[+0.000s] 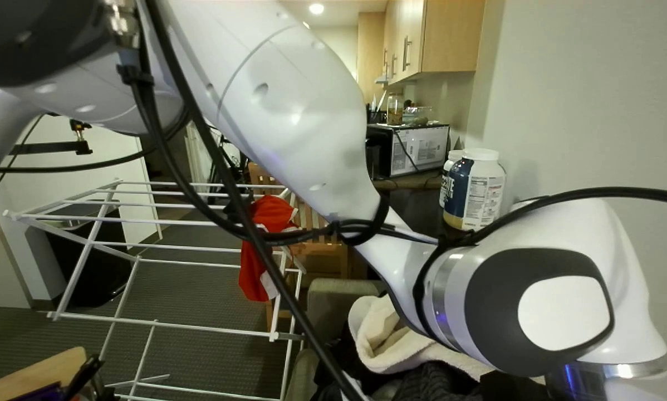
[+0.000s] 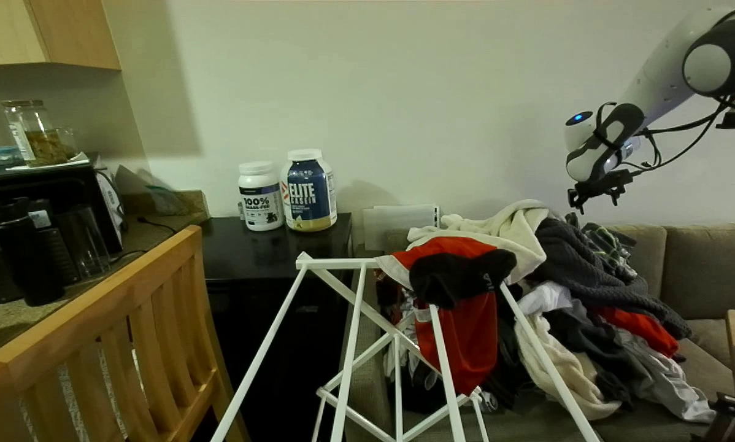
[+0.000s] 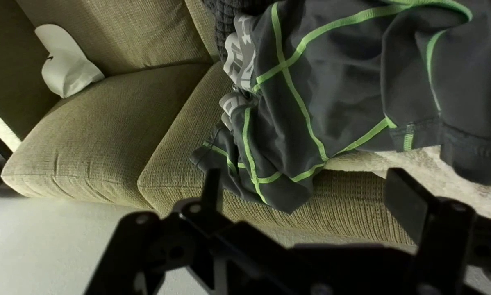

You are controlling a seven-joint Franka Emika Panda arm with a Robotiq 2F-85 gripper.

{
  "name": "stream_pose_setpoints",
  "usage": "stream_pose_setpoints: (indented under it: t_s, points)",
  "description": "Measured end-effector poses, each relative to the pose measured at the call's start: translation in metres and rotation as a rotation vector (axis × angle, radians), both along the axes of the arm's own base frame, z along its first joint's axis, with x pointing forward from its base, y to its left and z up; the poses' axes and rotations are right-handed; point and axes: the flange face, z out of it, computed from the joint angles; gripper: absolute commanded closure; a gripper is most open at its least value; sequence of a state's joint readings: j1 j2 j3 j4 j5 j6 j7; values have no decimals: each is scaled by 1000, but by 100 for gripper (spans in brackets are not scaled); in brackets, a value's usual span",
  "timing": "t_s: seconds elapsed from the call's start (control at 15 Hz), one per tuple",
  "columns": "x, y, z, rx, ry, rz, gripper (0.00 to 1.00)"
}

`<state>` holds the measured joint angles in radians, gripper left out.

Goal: Pick up the cycling shorts and put them on the white stand

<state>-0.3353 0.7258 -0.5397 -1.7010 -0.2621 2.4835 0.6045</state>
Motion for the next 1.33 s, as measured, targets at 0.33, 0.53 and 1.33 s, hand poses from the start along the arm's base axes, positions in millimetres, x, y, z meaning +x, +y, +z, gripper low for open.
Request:
stream_pose_setpoints:
  t_s: [0.33, 0.53, 1.33]
  points:
    - [21, 25, -13, 55, -38, 11, 0]
    - [42, 45, -12, 86, -73, 40, 0]
    - [62, 58, 14, 115, -137, 86, 0]
